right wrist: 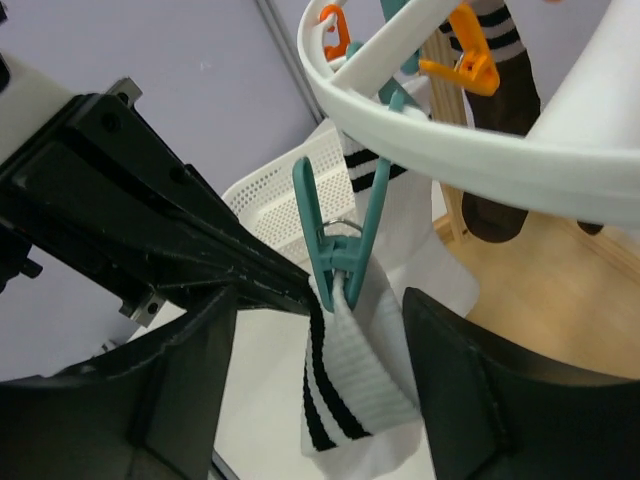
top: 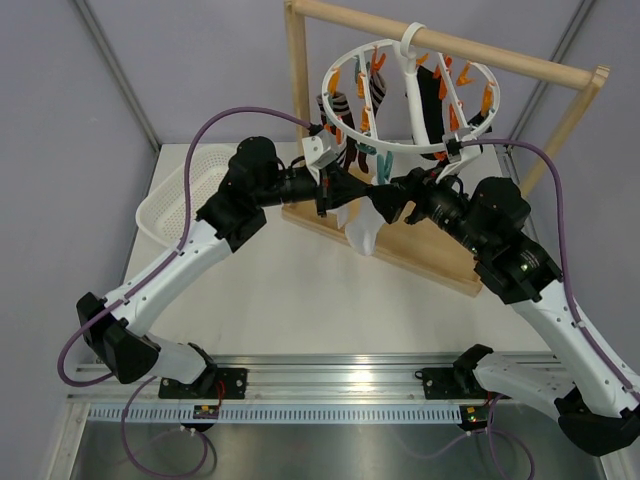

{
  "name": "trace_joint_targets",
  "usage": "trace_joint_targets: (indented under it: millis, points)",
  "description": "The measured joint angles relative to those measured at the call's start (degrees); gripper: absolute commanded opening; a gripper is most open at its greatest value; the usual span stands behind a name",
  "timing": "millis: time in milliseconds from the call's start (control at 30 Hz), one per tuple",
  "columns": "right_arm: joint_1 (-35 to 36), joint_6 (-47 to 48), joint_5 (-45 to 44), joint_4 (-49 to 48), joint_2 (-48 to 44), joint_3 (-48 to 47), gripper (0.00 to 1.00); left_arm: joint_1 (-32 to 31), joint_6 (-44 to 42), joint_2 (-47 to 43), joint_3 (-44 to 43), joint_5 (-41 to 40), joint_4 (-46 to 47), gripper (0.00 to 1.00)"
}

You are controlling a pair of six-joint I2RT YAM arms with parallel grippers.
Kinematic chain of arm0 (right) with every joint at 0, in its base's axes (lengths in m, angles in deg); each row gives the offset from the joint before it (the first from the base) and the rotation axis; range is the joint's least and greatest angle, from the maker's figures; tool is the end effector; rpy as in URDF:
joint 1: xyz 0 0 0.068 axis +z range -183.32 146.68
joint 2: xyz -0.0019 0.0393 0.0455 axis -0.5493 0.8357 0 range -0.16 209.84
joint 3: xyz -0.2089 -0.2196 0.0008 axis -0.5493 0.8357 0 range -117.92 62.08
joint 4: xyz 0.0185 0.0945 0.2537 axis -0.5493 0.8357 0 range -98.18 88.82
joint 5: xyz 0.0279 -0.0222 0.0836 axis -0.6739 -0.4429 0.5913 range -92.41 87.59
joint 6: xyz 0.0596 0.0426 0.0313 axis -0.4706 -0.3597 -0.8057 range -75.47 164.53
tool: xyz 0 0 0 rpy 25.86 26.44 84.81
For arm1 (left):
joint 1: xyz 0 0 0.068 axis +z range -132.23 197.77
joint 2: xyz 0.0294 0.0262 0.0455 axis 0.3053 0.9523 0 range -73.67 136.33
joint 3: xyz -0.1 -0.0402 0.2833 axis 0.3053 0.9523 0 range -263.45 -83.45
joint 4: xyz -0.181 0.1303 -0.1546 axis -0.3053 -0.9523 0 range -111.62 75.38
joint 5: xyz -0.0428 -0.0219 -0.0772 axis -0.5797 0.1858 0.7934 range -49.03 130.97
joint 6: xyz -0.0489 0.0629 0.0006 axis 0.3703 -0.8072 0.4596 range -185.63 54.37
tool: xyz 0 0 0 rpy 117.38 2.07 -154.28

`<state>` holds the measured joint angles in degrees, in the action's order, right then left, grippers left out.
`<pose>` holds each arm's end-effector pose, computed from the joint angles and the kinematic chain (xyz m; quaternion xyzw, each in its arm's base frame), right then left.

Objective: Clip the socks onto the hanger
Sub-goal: Clamp the sock onto the hanger, then reset both arms

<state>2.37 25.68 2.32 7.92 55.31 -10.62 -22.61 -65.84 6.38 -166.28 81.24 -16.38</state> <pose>0.1764 0.1337 0.4924 -0.1315 0.6876 0.3526 0.6210 0.2361 -0.2591 0.4788 0.4586 0.5319 -0.4566 0.5462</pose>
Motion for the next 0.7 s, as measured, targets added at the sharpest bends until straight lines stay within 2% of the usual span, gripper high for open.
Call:
trace_joint_targets:
  millis: [100, 200, 233, 267, 300, 333, 433, 467, 700]
  points:
    - [0.0, -0.1, 0.4, 1.8, -0.2, 0.0, 0.83, 0.0, 0.7, 0.1, 0.0, 0.0, 0.2, 0.00]
    - [0.0, -0.1, 0.4, 3.8, -0.5, -0.7, 0.86, 0.0, 1.4, 0.5, 0.0, -0.3, 0.3, 0.13]
    - [0.0, -0.1, 0.3, 4.5, -0.5, -1.1, 0.87, 0.0, 1.8, 0.6, 0.0, -0.6, 0.3, 0.32]
    - [0.0, 0.0, 0.3, 4.9, -0.6, -1.4, 0.88, 0.1, 1.7, 0.7, 0.0, -0.8, 0.3, 0.39]
    - [0.0, 0.0, 0.0, 5.6, -0.8, -1.8, 0.89, 0.2, 2.2, 0.8, 0.0, -1.1, 0.2, 0.51]
    - [0.0, 0.1, -0.6, 6.2, -1.1, -2.1, 0.90, 0.3, 2.7, 0.8, 0.0, -1.5, 0.0, 0.72]
    - [0.0, 0.5, -2.1, 7.8, -2.2, -2.4, 0.92, 0.8, 4.0, 0.8, 0.0, -3.0, -1.3, 0.96]
    - [0.0, 0.8, -2.8, 8.4, -2.6, -2.5, 0.92, 1.1, 4.5, 0.8, 0.0, -3.8, -2.1, 0.99]
    - [0.0, 3.3, -12.4, 13.6, -6.6, -2.6, 0.95, 2.1, 6.2, -3.4, 1.0, -15.4, -12.7, 0.99]
